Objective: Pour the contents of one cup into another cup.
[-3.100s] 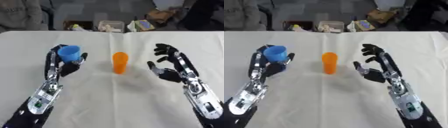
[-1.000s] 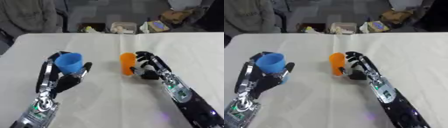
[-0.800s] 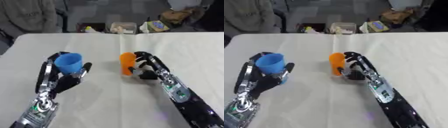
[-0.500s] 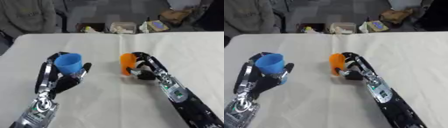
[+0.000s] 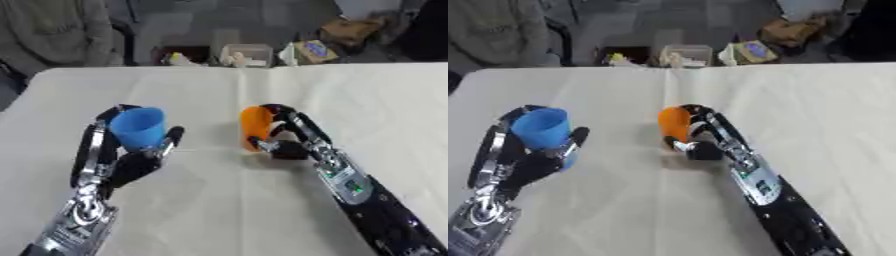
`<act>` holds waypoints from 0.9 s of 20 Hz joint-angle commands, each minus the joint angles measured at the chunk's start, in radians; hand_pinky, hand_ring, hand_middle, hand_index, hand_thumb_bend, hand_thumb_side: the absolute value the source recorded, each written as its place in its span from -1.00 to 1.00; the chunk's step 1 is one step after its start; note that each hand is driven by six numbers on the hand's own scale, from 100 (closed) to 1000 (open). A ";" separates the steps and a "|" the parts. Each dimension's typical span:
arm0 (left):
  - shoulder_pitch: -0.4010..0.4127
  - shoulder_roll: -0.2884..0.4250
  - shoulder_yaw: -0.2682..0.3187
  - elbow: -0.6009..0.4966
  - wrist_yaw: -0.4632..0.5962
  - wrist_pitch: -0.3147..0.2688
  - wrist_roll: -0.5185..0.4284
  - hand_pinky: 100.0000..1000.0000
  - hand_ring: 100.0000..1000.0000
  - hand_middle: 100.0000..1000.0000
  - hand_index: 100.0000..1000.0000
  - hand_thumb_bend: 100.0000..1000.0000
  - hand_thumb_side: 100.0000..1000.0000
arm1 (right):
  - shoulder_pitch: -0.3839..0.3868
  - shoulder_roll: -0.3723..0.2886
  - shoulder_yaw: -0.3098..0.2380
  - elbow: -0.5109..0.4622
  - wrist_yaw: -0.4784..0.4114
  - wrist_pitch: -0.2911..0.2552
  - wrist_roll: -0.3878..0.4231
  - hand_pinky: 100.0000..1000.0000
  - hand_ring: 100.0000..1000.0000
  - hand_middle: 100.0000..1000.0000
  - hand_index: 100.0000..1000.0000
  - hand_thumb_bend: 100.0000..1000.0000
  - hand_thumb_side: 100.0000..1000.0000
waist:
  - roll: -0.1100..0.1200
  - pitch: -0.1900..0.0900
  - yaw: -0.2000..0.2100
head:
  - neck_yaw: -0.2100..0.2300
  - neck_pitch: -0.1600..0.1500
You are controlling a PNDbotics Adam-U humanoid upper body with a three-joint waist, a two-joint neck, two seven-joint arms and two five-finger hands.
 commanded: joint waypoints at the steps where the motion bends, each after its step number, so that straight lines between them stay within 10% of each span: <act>1: -0.009 0.005 0.000 -0.016 0.001 -0.001 -0.004 -0.76 -0.80 -0.87 -0.44 -0.01 -1.00 | -0.022 0.003 0.001 0.004 0.014 -0.008 0.004 0.13 0.46 0.42 0.73 -0.20 -0.45 | 0.001 -0.012 0.005 | -0.004 -0.005; 18: -0.012 -0.002 -0.007 -0.020 0.004 0.001 -0.009 -0.75 -0.79 -0.87 -0.43 -0.03 -1.00 | -0.043 0.028 0.000 0.025 0.044 -0.018 -0.011 0.08 0.39 0.34 0.69 -0.10 -0.35 | 0.007 -0.003 0.014 | -0.015 -0.001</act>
